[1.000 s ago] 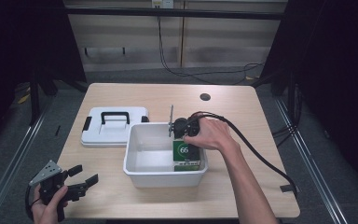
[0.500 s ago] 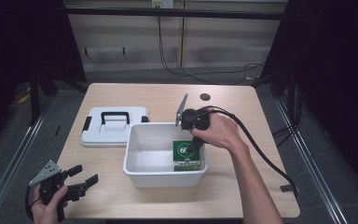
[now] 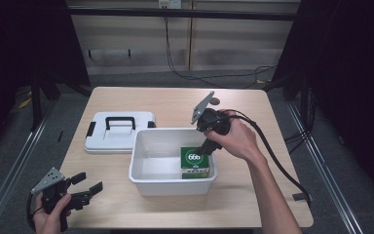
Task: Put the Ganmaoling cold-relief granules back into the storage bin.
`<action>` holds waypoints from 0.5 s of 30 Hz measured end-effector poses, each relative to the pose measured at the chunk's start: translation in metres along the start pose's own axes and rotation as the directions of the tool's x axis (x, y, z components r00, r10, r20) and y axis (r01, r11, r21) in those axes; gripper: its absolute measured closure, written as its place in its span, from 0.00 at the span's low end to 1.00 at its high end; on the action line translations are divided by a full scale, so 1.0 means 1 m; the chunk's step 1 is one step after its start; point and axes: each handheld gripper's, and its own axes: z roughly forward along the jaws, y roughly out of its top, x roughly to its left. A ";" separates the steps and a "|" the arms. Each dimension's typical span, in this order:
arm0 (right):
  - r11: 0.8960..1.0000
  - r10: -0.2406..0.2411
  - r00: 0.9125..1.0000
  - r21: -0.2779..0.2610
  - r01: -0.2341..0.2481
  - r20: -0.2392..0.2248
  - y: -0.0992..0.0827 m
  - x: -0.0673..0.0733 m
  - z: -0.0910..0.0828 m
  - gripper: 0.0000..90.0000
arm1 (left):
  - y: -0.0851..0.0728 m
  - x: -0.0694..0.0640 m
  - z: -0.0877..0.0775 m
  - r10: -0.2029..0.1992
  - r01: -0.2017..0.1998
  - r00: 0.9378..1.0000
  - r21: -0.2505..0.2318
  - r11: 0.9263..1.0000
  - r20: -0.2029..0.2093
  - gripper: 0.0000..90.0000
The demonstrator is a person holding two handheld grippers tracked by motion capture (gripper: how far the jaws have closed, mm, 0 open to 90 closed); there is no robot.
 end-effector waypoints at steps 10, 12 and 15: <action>0.992 0.031 0.999 -0.126 -0.026 0.034 -0.025 0.005 -0.012 0.17 | -0.001 0.000 -0.001 -0.006 0.006 1.000 -0.001 1.000 -0.011 0.18; 0.984 0.064 0.997 -0.172 -0.055 0.045 -0.032 0.005 -0.015 0.17 | -0.001 0.000 -0.001 -0.006 0.006 1.000 0.001 1.000 -0.013 0.18; 0.961 0.085 0.995 -0.267 -0.066 0.058 -0.044 0.005 -0.023 0.17 | -0.001 0.000 -0.001 -0.008 0.008 1.000 -0.001 1.000 -0.011 0.18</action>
